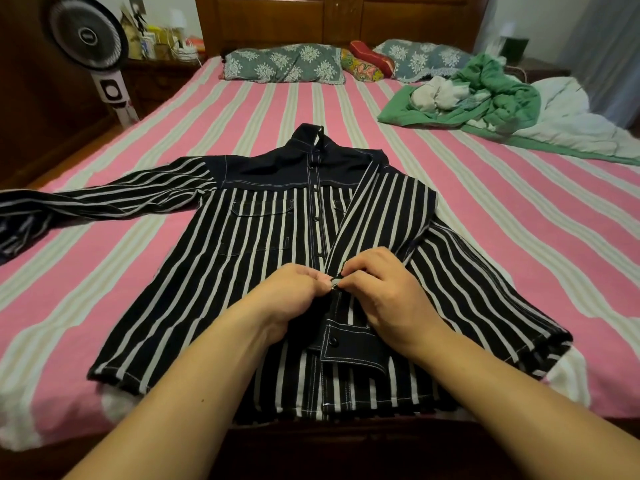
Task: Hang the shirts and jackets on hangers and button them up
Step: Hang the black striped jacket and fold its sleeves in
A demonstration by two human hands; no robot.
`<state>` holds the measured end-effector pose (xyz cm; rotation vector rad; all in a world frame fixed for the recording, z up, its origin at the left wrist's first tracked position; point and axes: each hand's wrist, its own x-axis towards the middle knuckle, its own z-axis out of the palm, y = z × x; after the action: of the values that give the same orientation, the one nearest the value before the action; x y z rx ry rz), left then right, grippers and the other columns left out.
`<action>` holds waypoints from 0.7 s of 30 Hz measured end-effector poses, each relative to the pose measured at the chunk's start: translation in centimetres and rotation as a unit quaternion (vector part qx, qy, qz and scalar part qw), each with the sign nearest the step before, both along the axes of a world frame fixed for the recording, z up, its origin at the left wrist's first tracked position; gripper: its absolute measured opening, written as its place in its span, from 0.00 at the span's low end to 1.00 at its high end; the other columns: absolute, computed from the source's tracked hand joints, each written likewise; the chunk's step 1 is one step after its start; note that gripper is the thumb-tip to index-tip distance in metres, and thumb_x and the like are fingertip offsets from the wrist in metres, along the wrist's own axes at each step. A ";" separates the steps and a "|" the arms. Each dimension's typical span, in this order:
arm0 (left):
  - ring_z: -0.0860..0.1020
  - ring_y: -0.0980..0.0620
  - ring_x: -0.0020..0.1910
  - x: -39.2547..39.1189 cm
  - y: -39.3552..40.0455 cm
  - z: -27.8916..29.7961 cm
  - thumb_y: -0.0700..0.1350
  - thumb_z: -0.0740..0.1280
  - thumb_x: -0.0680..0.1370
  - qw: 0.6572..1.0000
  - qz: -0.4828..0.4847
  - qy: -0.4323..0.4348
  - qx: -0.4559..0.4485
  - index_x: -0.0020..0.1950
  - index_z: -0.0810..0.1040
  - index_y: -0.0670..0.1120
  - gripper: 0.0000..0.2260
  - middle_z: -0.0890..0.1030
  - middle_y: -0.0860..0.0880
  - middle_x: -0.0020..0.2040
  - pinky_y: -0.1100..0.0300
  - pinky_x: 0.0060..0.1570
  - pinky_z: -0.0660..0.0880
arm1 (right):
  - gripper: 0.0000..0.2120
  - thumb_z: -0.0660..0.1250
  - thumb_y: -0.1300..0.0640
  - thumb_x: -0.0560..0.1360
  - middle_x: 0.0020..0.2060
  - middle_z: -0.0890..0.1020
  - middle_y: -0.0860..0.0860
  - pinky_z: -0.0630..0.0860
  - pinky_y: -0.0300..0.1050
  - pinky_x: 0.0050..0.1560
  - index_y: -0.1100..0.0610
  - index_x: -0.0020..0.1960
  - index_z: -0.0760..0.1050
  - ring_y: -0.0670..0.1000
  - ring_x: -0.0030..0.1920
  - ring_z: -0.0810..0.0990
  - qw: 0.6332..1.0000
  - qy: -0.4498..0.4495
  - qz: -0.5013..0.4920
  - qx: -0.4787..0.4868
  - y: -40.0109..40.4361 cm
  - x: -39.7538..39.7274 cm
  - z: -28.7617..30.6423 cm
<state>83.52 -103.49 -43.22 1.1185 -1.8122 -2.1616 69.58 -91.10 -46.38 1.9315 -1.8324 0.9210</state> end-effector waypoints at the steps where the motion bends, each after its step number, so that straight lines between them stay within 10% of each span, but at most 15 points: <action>1: 0.84 0.44 0.45 0.0 0.1 0.1 0.35 0.62 0.82 1.000 0.001 0.002 -0.002 0.51 0.84 0.37 0.10 0.85 0.37 0.47 0.50 0.50 0.83 | 0.09 0.64 0.61 0.80 0.49 0.81 0.52 0.78 0.49 0.45 0.62 0.49 0.82 0.52 0.51 0.77 1.000 0.006 0.004 -0.002 -0.1 0.1 0.1; 21: 0.85 0.47 0.44 0.5 0.4 -0.1 0.35 0.71 0.78 0.994 -0.047 0.044 -0.090 0.48 0.85 0.45 0.06 0.86 0.43 0.44 0.51 0.54 0.81 | 0.12 0.76 0.58 0.71 0.44 0.73 0.44 0.74 0.41 0.48 0.52 0.45 0.73 0.45 0.46 0.72 0.992 -0.100 -0.016 0.082 0.0 -0.7 0.2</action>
<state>84.07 -103.05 -43.29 0.9026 -2.0087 -2.0109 68.90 -91.14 -46.23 1.9595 -2.1055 1.0150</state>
